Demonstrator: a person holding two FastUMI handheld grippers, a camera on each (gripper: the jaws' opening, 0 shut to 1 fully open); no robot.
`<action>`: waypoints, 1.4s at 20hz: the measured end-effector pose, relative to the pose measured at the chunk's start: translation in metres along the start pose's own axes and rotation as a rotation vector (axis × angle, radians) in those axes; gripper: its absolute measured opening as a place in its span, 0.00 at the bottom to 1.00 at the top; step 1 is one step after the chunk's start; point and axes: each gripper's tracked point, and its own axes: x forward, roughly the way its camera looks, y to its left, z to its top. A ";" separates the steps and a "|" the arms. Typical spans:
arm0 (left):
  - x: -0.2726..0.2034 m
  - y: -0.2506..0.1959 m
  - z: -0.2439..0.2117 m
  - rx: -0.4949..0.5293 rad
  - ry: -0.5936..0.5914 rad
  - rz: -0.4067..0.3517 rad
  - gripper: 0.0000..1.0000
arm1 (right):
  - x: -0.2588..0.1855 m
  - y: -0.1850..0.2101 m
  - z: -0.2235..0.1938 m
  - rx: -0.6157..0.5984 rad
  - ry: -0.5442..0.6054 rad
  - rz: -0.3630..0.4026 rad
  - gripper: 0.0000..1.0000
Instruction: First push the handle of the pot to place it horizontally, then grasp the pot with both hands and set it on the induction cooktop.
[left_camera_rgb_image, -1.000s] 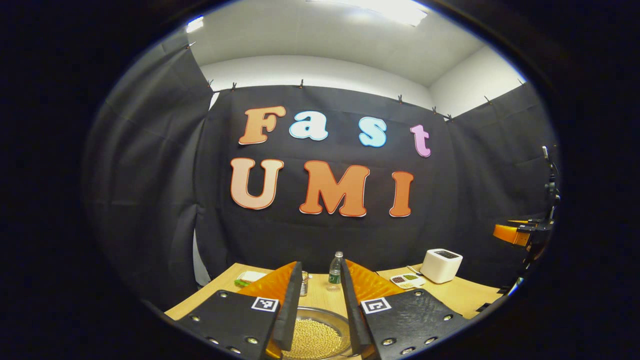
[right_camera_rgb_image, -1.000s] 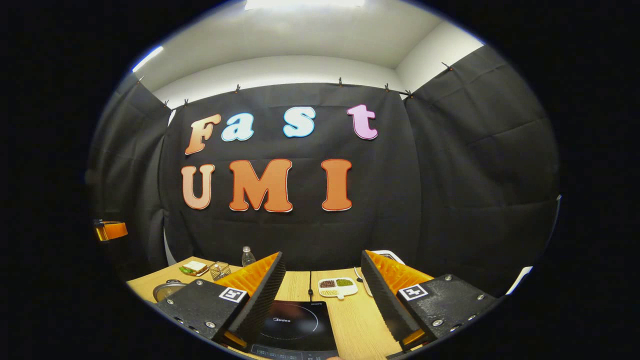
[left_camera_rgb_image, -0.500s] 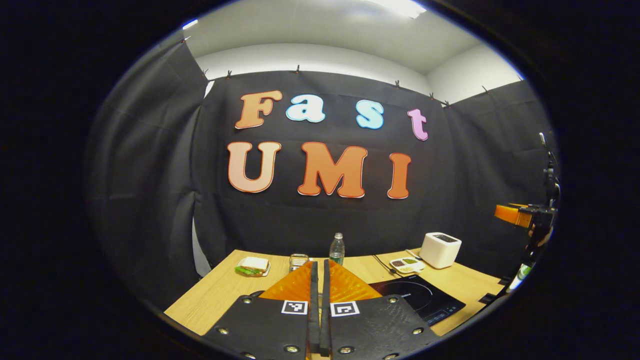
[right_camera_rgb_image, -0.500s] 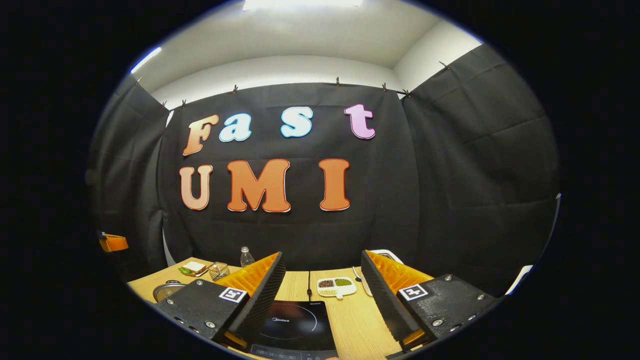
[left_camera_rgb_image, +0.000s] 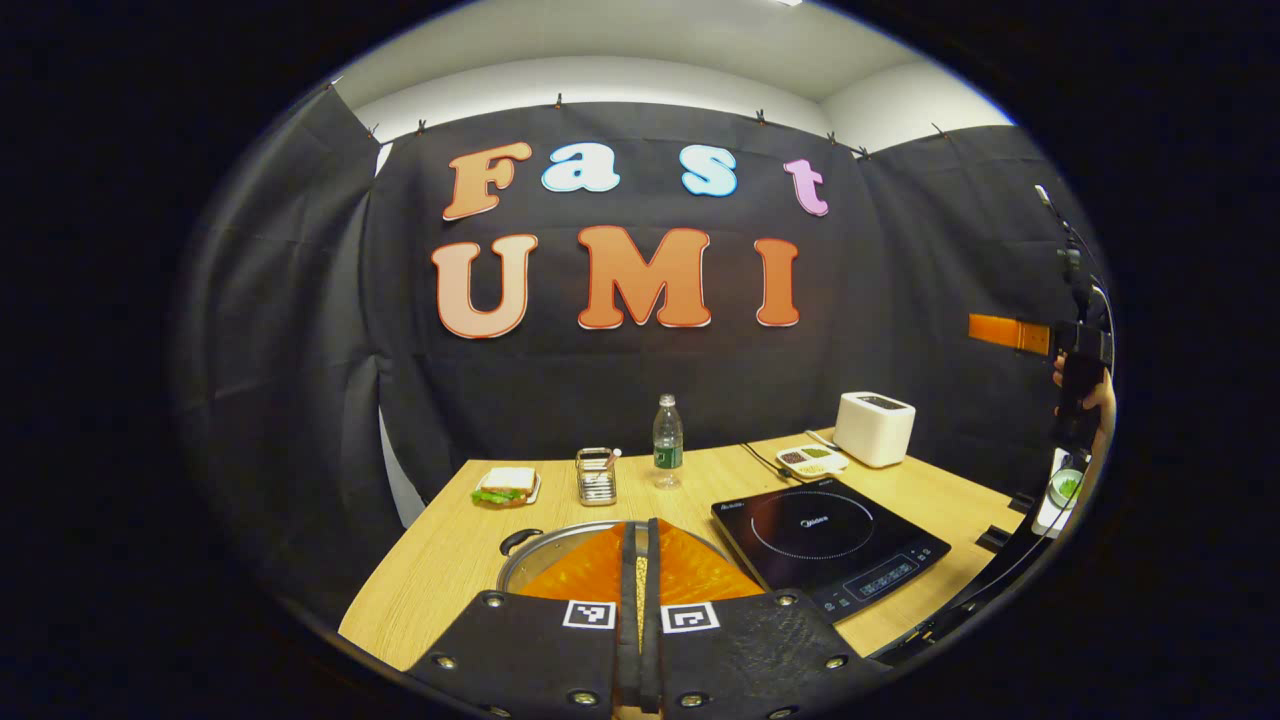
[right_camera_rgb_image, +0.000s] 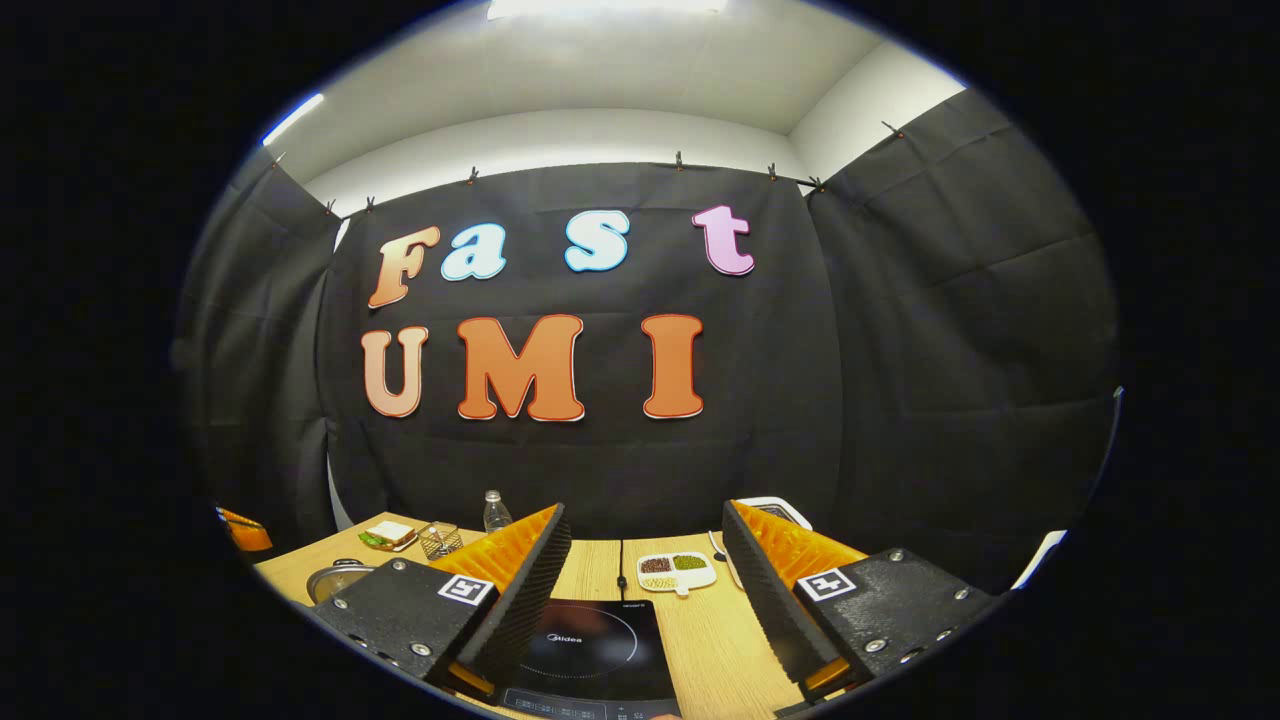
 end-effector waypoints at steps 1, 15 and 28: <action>-0.001 -0.004 -0.008 0.003 0.018 -0.013 0.02 | 0.000 0.000 -0.001 0.003 0.001 0.000 0.95; 0.001 -0.061 -0.127 0.008 0.291 -0.173 0.02 | 0.004 0.002 -0.012 0.006 0.030 0.000 0.95; 0.014 -0.078 -0.198 -0.029 0.476 -0.196 0.02 | 0.005 0.000 -0.022 -0.005 0.055 0.003 0.95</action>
